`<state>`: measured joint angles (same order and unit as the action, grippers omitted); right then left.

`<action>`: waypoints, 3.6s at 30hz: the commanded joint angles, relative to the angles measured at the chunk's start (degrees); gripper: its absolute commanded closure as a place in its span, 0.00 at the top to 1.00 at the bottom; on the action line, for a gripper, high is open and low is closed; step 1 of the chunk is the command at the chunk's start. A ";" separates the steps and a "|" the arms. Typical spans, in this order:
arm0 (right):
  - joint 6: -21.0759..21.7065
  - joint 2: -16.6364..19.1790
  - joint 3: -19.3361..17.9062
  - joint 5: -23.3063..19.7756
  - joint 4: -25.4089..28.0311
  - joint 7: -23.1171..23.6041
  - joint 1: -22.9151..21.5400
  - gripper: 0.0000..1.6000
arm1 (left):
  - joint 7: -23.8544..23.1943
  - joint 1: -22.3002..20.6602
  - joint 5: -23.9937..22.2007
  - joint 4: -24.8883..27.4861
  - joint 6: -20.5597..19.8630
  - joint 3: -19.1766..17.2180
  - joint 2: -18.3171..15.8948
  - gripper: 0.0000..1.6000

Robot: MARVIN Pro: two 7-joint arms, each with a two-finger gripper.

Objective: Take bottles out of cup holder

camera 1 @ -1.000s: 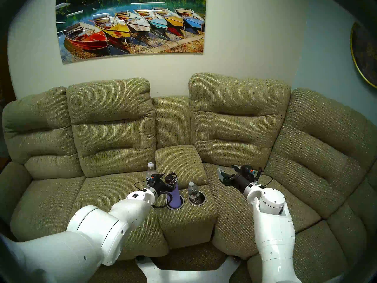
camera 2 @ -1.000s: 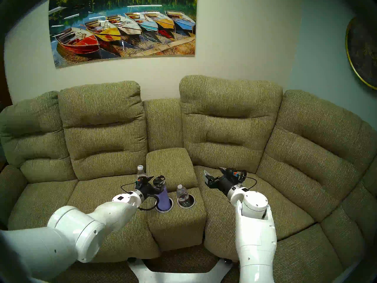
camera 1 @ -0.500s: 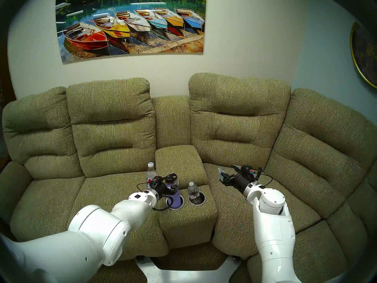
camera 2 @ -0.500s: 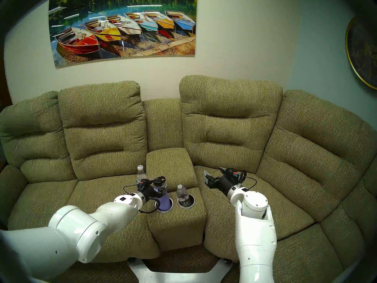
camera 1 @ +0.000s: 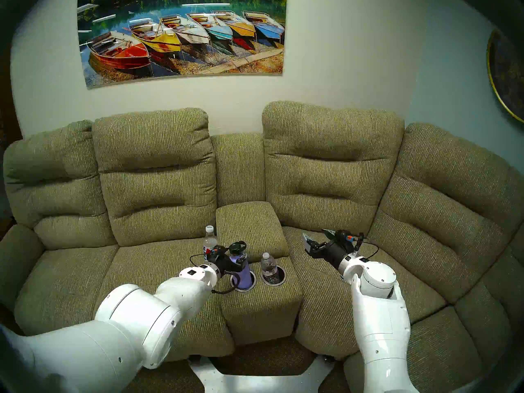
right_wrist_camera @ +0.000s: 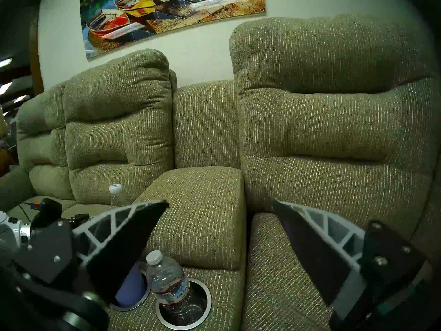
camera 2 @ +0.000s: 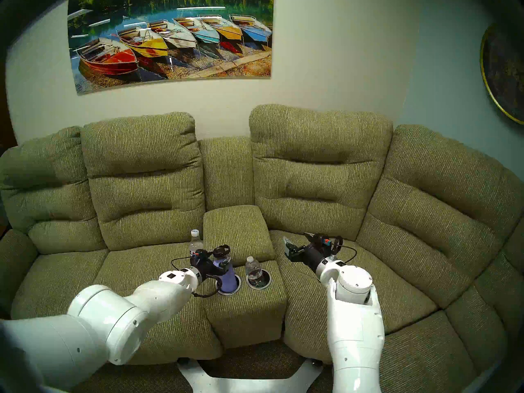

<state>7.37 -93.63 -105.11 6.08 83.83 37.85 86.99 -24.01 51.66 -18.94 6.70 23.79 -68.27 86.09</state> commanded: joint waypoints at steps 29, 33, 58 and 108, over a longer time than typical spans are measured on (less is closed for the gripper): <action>-0.30 0.11 -0.06 -0.14 1.04 0.05 -0.63 1.00 | -5.95 -1.93 -0.23 3.28 3.35 -1.09 -1.38 0.00; -0.30 0.11 -0.06 -0.14 1.05 0.06 -0.63 1.00 | -9.84 -2.89 -2.18 5.07 6.08 -3.33 -1.98 0.00; -0.26 0.07 -0.07 -0.14 1.29 0.06 -0.52 1.00 | -24.94 3.37 -8.28 19.64 18.50 -11.87 -10.94 0.00; -0.25 0.07 -0.07 -0.11 1.21 0.06 -0.55 1.00 | -0.89 4.34 11.65 8.65 20.81 -6.05 -10.26 0.00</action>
<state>7.37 -93.67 -105.13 6.11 83.96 37.86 87.02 -27.21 59.63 -8.65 15.55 42.59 -75.07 74.91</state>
